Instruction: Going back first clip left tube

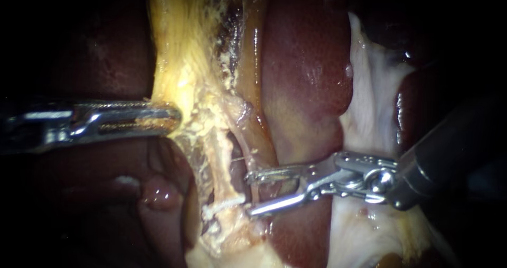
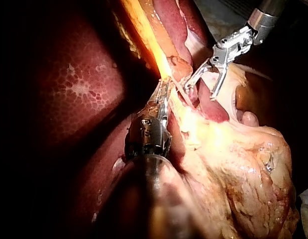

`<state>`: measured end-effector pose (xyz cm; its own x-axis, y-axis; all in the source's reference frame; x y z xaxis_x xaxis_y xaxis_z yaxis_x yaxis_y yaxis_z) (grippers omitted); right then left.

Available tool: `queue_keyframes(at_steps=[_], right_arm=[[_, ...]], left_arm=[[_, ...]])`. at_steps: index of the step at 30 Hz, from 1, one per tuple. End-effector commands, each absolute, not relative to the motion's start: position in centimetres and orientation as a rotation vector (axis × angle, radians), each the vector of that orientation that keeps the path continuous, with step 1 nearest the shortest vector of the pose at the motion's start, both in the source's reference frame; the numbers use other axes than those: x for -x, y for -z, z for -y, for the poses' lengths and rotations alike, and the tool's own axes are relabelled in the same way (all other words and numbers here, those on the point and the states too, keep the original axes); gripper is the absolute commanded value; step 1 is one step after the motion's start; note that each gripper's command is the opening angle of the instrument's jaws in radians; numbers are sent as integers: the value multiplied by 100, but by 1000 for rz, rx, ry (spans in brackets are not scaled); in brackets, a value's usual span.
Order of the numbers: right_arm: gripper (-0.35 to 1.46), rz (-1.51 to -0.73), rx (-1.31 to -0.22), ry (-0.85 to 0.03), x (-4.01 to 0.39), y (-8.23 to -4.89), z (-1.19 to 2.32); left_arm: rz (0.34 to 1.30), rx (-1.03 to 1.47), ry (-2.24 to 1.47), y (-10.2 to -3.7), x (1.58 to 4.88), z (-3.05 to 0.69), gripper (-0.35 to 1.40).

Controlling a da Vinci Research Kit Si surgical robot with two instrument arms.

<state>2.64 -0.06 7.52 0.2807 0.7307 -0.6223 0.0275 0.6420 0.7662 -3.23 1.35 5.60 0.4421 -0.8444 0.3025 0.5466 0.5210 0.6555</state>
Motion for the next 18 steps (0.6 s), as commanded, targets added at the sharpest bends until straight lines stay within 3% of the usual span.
queue_keyframes(at_steps=[1,9,18], right_arm=[[60,-1222,-753,-523,-261,-749,4],[60,-1343,-630,-409,-241,-708,-24],[60,-1357,-532,-375,-219,-677,-46]], left_arm=[[664,-511,911,-560,323,-135,-18],[664,-510,910,-562,322,-135,-18],[665,-507,909,-567,323,-133,-18]])
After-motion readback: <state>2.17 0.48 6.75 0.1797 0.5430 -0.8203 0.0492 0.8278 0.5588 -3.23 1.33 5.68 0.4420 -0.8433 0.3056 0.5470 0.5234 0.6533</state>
